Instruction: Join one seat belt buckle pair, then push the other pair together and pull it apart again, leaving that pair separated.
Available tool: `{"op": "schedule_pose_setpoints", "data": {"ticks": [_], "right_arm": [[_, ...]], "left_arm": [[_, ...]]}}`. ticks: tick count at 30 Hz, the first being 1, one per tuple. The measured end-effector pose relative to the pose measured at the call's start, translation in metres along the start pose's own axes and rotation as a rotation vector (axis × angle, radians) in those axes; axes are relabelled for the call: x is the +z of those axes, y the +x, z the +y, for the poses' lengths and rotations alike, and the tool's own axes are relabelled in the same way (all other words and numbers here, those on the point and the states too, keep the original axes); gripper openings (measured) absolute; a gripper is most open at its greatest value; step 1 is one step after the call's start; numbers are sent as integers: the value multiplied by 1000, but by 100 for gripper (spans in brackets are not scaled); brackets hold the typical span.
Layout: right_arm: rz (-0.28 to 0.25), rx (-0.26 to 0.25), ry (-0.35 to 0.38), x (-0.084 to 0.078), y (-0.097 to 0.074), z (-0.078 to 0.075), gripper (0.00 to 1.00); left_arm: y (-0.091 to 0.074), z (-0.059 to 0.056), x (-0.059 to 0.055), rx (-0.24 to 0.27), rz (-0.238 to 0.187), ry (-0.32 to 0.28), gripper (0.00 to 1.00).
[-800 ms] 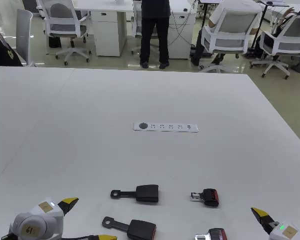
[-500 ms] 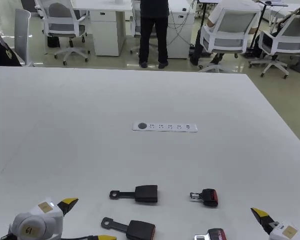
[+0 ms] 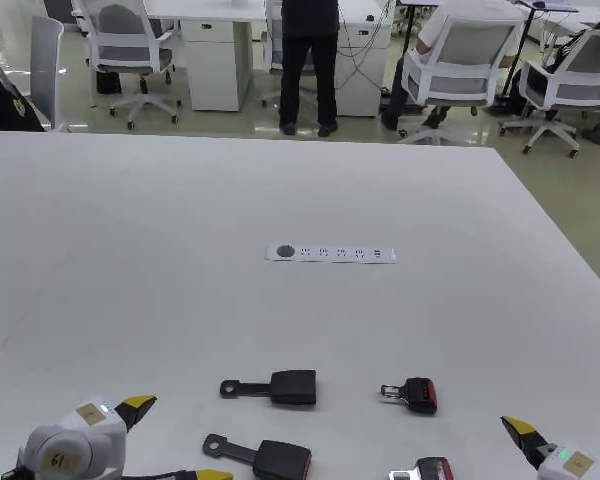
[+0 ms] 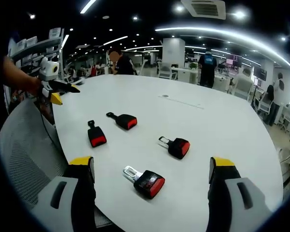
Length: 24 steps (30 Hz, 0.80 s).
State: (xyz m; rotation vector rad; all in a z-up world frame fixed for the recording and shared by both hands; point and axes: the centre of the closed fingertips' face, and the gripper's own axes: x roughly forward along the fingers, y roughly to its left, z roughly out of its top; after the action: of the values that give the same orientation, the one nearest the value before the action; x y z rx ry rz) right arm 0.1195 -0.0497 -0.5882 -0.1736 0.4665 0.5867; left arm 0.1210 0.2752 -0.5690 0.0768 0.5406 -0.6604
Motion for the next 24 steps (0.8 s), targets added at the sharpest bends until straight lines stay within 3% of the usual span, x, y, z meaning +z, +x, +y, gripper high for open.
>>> {"op": "schedule_pose_setpoints", "data": {"ticks": [24], "right_arm": [[3, -3, 0, 0, 0, 1, 100]], "left_arm": [[-1, 2, -2, 5, -4, -9, 95]]}}
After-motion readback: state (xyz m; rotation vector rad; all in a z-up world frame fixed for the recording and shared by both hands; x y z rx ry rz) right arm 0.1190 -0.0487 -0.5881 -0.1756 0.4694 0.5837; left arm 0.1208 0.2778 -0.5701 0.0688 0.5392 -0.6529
